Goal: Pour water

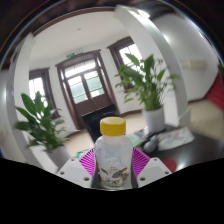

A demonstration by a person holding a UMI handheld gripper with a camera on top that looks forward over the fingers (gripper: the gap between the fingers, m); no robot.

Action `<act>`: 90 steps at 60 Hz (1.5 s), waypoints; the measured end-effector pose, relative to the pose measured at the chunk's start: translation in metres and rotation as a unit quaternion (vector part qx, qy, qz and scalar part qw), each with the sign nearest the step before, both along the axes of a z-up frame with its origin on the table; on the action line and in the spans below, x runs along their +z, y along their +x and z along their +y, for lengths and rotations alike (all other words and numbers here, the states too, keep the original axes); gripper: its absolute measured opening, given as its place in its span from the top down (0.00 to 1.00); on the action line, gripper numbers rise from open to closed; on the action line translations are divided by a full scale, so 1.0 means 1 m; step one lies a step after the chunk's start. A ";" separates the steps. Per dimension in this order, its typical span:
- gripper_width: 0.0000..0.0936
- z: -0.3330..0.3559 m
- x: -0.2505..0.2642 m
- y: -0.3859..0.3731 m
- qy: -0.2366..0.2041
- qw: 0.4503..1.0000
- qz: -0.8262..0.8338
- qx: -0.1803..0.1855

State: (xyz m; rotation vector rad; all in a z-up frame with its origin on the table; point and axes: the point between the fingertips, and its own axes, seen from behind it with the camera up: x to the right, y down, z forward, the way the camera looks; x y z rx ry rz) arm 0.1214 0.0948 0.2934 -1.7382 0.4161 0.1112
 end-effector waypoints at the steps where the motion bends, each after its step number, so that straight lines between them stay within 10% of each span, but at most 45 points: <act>1: 0.52 -0.002 0.003 0.011 -0.005 1.000 -0.023 -0.011; 14: 0.50 -0.018 -0.006 0.135 -0.069 0.974 -0.168 -0.139; 28: 0.50 -0.006 -0.083 0.198 -0.096 0.973 -0.139 -0.156; 51: 0.48 0.009 -0.127 0.188 -0.065 0.982 -0.141 -0.111; 73: 0.15 -0.051 -0.130 0.165 -0.073 0.990 -0.078 -0.096; 90: 0.14 -0.153 -0.085 0.072 -0.087 0.991 -0.102 -0.005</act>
